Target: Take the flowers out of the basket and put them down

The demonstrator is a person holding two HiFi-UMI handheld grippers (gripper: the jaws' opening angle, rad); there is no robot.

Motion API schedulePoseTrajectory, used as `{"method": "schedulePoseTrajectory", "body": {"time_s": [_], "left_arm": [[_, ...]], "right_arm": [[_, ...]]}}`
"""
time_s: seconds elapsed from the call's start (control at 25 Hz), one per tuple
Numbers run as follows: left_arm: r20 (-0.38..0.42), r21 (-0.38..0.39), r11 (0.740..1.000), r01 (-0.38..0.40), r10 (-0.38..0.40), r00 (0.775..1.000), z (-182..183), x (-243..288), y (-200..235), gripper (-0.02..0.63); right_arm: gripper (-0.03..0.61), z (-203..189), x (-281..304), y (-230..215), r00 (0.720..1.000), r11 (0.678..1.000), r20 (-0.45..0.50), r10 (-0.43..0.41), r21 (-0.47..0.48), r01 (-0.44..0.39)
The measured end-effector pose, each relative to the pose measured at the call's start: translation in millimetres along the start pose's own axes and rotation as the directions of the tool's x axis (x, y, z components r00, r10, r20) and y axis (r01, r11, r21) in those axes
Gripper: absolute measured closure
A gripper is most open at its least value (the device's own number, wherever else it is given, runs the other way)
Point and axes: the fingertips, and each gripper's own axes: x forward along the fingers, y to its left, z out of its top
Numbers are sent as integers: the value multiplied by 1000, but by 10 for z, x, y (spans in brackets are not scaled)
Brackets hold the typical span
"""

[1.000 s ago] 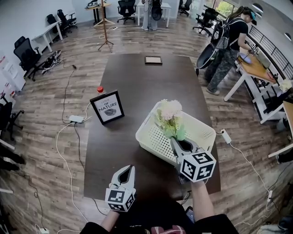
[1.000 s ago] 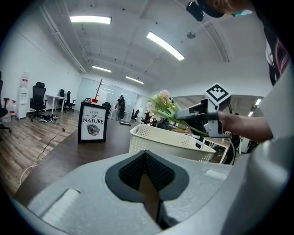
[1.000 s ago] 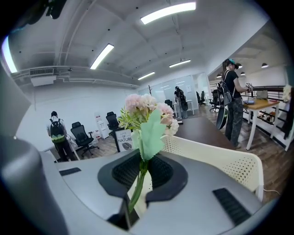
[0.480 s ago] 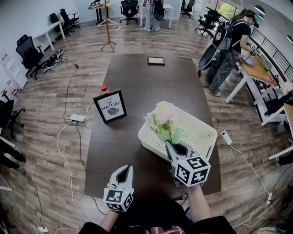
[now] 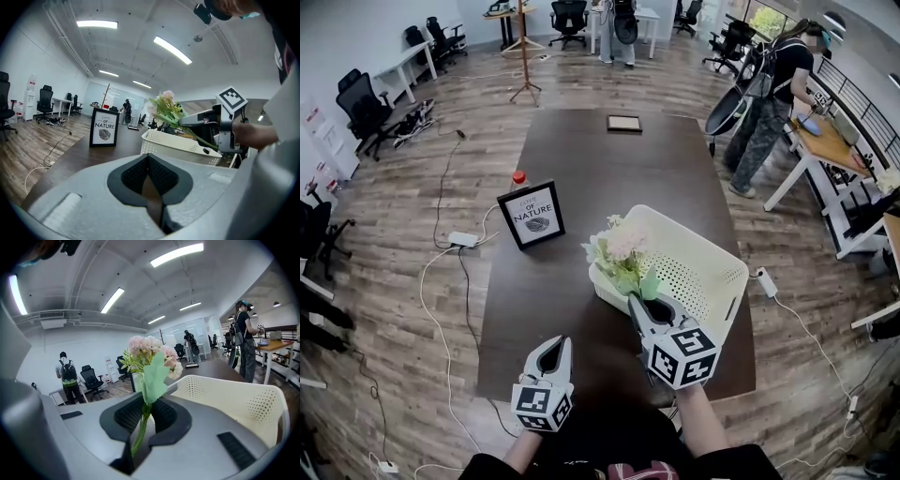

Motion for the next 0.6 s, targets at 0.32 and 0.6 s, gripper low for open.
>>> {"method": "schedulePoseTrajectory", "body": {"time_s": [0.32,0.6], "left_arm": [[1,-2,1000,-16,16,1000,-16,-101,107,604],[8,-1,1000,-18,18,1000,3,-178,235,604]], "right_arm": [[529,-91,55,202,1000,1000,-6,25,-1,-25],[529,-166,145,406,999,999,-8,48,6,-48]]}}
